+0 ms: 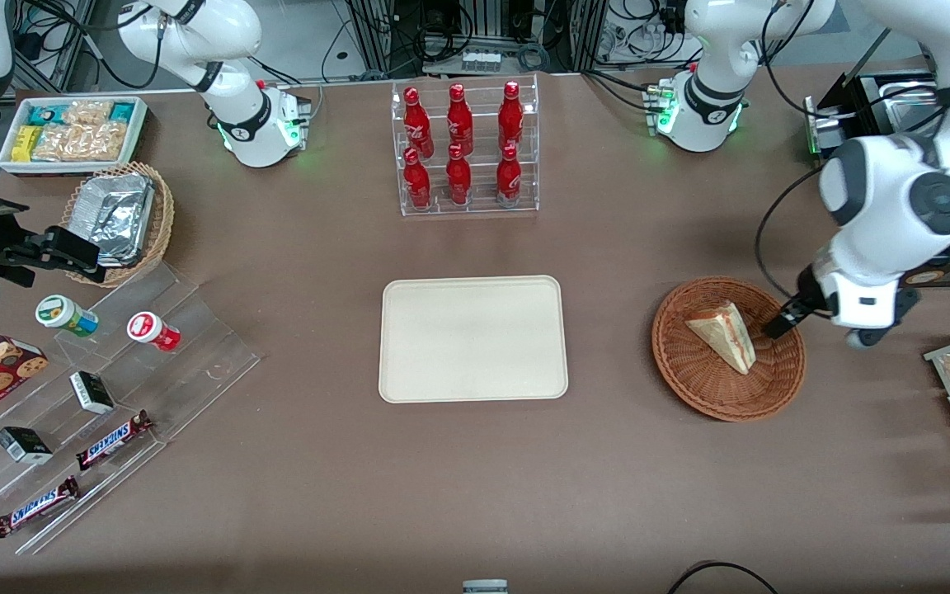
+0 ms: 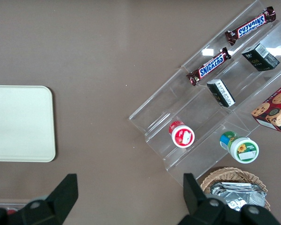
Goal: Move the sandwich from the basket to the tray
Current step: 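Move the left gripper over the sandwich in the wicker basket, then lower the open left gripper around the wrapped sandwich and close it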
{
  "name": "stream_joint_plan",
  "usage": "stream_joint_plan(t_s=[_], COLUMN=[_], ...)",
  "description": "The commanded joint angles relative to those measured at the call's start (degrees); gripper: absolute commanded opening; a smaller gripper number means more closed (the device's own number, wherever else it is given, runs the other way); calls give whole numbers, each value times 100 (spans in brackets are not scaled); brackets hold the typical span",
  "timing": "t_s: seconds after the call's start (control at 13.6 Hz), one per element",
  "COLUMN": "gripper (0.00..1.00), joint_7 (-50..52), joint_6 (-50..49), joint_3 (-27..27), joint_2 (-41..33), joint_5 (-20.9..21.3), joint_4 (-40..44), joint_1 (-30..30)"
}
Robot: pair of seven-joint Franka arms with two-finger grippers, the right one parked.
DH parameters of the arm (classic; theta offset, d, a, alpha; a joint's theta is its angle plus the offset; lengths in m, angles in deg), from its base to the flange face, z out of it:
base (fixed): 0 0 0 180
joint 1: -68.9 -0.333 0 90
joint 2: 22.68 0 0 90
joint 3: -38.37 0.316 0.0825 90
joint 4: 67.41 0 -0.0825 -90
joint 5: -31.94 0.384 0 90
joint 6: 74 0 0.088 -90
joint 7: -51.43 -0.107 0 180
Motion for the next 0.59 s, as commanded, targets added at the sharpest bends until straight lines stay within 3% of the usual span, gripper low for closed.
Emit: stream_joint_plan(t_s=[0.0,0.51], gripper=[100,100], joint_7=[763,1072], joint_6=[558,832], joint_3=[-57,-57], joint_2=[354,628], joint_5=[34,78], joint_4=[-52,-157], joint_1=[269,419])
